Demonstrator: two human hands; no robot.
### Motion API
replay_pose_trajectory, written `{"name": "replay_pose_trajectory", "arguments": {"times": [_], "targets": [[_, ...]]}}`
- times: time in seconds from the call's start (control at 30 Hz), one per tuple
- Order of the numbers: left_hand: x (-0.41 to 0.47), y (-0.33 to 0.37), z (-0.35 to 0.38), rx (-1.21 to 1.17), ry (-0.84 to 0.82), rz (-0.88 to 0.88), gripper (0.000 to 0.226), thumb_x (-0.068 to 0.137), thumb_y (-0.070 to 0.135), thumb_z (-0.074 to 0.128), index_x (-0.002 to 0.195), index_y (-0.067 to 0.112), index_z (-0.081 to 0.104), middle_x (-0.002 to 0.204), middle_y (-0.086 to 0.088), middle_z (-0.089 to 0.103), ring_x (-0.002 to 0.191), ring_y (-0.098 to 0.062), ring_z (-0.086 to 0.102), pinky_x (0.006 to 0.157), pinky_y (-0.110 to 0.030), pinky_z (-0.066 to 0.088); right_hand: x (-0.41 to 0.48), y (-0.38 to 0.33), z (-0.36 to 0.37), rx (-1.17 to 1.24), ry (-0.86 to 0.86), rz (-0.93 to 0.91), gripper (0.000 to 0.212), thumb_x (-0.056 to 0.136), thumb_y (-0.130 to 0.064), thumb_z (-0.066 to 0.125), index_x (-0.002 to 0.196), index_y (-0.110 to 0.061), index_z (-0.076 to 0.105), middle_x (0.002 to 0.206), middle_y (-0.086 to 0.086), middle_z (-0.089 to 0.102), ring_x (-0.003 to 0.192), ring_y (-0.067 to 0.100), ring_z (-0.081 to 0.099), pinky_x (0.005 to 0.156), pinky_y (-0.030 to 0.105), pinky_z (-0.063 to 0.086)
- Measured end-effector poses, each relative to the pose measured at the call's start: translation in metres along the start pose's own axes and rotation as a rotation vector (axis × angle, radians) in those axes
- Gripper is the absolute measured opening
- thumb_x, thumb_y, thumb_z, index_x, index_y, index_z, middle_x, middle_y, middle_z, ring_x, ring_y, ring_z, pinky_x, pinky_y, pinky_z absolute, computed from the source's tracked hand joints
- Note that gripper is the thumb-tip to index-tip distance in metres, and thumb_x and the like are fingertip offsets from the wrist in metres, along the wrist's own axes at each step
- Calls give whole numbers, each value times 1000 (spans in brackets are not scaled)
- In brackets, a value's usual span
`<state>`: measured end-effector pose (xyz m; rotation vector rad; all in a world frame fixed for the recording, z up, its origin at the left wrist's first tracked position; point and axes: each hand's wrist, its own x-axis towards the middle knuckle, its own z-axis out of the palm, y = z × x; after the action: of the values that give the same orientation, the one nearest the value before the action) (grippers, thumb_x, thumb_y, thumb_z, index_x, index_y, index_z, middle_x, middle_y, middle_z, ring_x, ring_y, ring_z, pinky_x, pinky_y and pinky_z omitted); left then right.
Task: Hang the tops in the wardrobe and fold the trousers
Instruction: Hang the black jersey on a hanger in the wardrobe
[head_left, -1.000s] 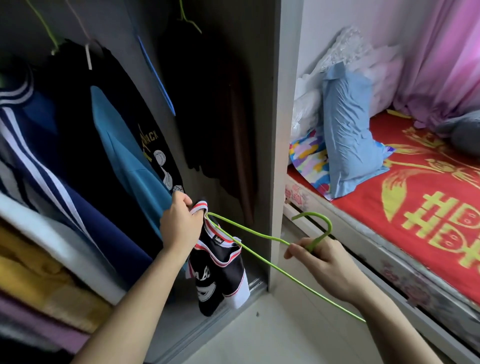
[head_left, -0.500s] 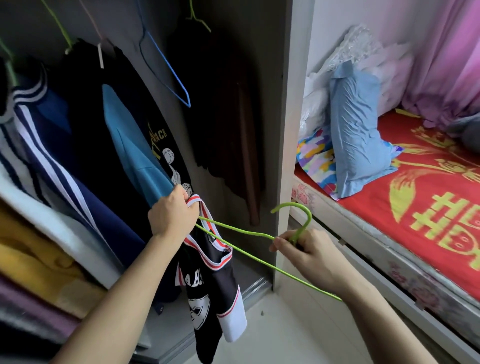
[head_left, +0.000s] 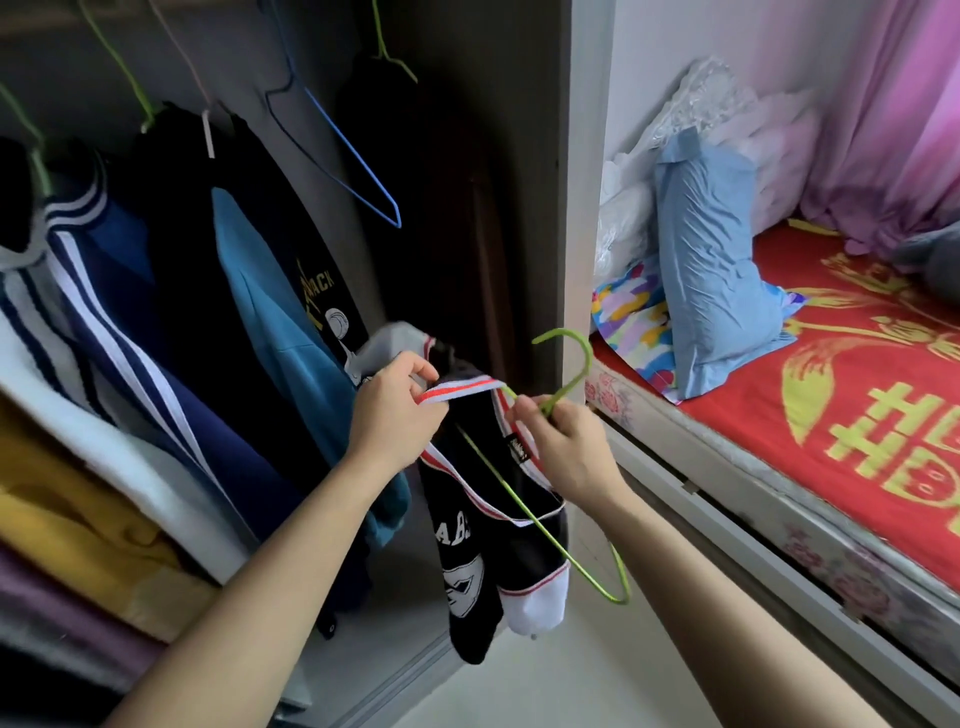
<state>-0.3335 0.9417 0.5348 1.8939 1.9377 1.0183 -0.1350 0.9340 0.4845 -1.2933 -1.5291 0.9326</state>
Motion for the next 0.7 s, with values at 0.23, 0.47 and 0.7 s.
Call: {"name": "replay_pose_trajectory", "arguments": {"times": [0.23, 0.47, 0.7], "targets": [[1, 14, -6, 44, -44, 81, 15, 81, 26, 68, 80, 32, 54, 53, 10, 60, 53, -10, 55, 56, -34, 49, 11, -10, -3, -95, -61, -57, 34, 103, -34, 52, 72, -30, 66, 69, -6, 66, 62, 3, 58, 62, 23, 41], [1, 18, -21, 15, -144, 204, 40, 79, 69, 59, 104, 39, 69, 104, 12, 61, 102, -7, 57, 86, -30, 49, 21, -21, -20, -26, -68, -129, 43, 104, -28, 49, 69, -4, 52, 58, -1, 48, 54, 8, 44, 55, 24, 37], [18, 25, -25, 370, -251, 485, 32, 99, 45, 49, 128, 35, 60, 120, 9, 59, 129, -17, 42, 114, -41, 5, 14, -25, -31, 115, -216, -150, 43, 98, -31, 53, 69, 1, 47, 58, 2, 42, 53, 13, 39, 51, 22, 32]]}}
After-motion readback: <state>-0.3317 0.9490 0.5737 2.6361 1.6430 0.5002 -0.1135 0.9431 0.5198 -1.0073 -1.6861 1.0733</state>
